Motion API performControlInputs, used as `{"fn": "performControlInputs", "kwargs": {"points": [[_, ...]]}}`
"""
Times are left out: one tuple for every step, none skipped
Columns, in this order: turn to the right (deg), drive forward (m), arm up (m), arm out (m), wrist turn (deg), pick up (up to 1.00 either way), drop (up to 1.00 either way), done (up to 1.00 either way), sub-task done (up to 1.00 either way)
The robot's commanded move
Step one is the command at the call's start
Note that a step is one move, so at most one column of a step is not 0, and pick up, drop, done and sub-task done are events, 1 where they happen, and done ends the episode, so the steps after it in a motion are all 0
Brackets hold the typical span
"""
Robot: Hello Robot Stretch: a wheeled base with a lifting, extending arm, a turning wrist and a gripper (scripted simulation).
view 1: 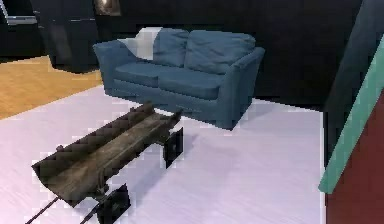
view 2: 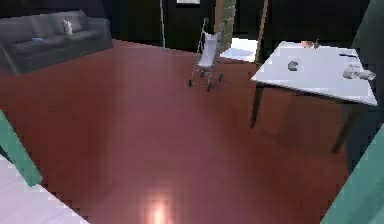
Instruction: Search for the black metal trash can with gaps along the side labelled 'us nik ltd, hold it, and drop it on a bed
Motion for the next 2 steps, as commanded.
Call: {"fn": "performControlInputs", "kwargs": {"points": [[-15.0,0.00,0.00,0.00,0.0,0.00,0.00,0.00,0.00],[0.0,0.15,0.00,0.00,0.0,0.00,0.00,0.00,0.00]]}}
